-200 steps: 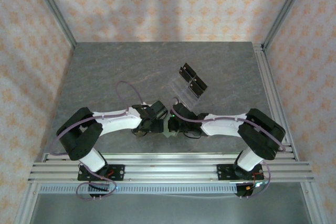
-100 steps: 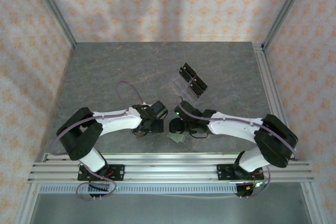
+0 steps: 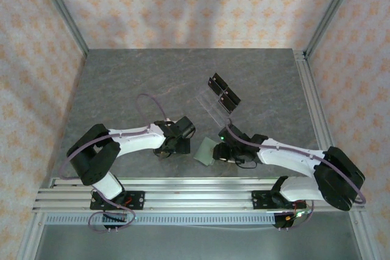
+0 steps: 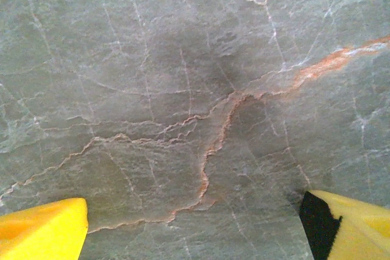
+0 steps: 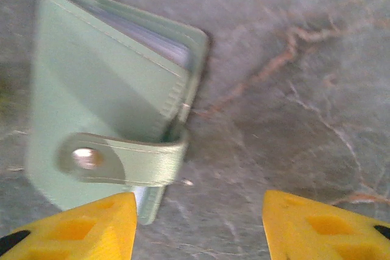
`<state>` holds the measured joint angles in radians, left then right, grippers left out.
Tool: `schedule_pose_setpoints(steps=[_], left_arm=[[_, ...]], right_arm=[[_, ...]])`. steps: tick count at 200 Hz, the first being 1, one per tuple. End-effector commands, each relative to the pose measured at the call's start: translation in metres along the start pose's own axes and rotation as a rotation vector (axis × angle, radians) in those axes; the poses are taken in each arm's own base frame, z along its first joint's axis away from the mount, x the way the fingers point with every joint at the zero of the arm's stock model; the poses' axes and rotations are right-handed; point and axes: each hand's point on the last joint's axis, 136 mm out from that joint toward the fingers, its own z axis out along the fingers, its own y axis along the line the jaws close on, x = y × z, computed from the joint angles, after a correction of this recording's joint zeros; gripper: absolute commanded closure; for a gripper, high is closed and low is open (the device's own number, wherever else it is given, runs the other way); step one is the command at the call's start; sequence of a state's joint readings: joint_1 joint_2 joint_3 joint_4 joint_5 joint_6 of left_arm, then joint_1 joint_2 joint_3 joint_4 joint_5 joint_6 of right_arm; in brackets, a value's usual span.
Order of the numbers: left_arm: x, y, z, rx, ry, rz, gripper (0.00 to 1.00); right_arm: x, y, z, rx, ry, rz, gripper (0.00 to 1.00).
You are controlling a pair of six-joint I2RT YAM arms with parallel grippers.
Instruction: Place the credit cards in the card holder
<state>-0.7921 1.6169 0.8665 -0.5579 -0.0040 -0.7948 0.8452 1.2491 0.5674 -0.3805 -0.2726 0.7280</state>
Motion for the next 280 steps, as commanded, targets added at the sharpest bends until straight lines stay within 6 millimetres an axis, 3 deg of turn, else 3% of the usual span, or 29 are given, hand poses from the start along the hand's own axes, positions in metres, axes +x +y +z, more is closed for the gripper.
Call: schedule_pose_setpoints(steps=[1, 52, 91, 117, 159, 193, 225, 280], left_arm=[[-0.003, -0.023, 0.001, 0.072, -0.002, -0.002, 0.09], [0.001, -0.020, 0.003, 0.069, 0.005, -0.006, 0.09], [0.003, -0.019, 0.005, 0.070, 0.007, -0.011, 0.09], [0.003, -0.020, 0.005, 0.074, 0.007, -0.010, 0.08], [0.003, -0.025, 0.003, 0.085, 0.004, -0.010, 0.09], [0.004, -0.033, 0.003, 0.097, 0.003, -0.003, 0.09], [0.002, -0.036, 0.001, 0.090, -0.002, -0.003, 0.09], [-0.029, -0.020, -0.035, 0.044, -0.127, -0.022, 0.06]], right_arm=[[-0.005, 0.014, 0.005, -0.077, -0.016, 0.033, 0.45], [-0.020, 0.046, 0.015, -0.163, -0.019, 0.007, 0.51], [-0.035, 0.068, 0.019, -0.193, -0.012, -0.024, 0.66], [-0.045, 0.080, 0.015, -0.210, -0.016, -0.047, 0.72], [-0.055, 0.094, 0.002, -0.224, -0.036, -0.086, 0.73], [-0.064, 0.092, 0.000, -0.208, -0.047, -0.089, 0.72], [-0.069, 0.084, -0.001, -0.200, -0.050, -0.071, 0.65], [-0.067, 0.058, -0.023, -0.052, -0.063, -0.105, 0.57]])
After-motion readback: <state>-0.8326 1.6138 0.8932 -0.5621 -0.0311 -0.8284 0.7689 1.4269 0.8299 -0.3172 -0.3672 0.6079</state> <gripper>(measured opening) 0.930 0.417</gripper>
